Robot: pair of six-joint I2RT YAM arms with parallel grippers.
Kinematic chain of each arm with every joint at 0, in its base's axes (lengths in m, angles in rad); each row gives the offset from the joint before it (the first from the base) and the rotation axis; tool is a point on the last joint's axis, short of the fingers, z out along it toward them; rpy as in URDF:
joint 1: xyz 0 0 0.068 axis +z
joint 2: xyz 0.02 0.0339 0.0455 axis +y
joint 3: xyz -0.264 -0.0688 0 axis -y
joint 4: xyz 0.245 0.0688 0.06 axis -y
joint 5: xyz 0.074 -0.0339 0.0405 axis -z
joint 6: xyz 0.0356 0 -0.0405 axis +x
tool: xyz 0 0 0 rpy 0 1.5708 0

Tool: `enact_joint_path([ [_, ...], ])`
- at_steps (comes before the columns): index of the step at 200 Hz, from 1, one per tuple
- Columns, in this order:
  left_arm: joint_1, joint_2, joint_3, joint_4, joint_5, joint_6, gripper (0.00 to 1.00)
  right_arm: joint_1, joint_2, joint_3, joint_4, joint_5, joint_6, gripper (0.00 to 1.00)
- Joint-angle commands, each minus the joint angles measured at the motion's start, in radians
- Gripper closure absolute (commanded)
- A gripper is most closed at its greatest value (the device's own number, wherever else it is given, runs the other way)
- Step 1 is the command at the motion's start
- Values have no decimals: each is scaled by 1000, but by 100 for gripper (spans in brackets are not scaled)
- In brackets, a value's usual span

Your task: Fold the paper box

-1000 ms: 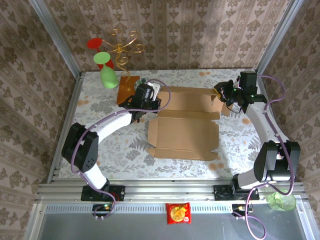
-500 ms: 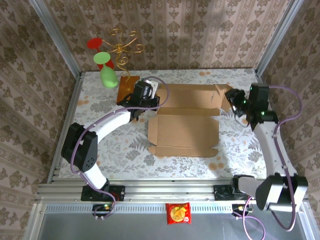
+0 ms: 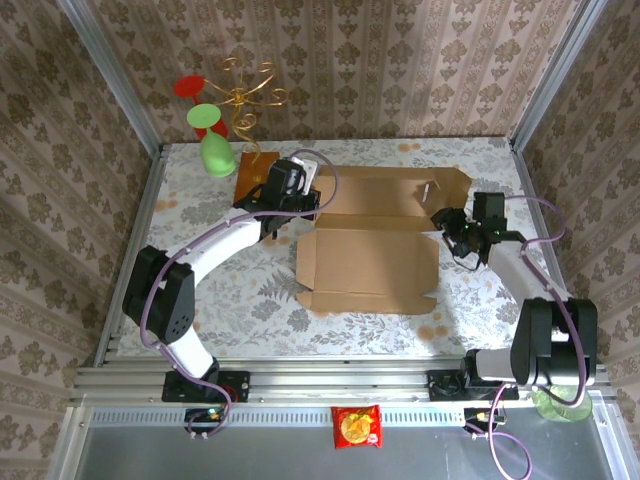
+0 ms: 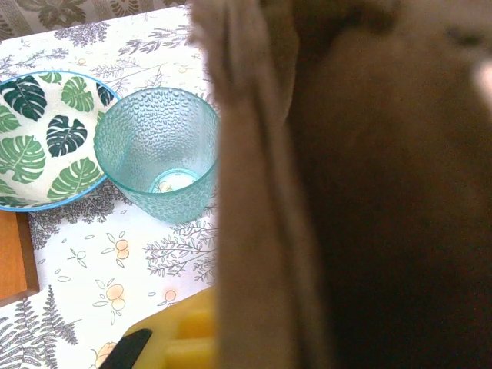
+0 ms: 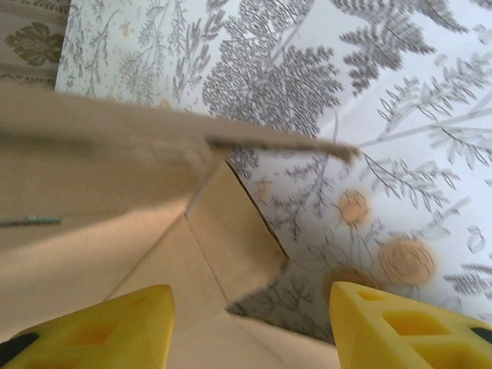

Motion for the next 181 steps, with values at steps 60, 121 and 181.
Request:
enact_joint_path([
  [60, 10, 13, 66, -16, 32, -22, 100, -3, 93, 69, 115, -77, -27, 53],
  [121, 10, 30, 82, -18, 40, -33, 100, 11, 70, 99, 104, -98, -3, 60],
  [181, 8, 36, 94, -25, 44, -46, 100, 64, 101, 117, 101, -76, -20, 70],
])
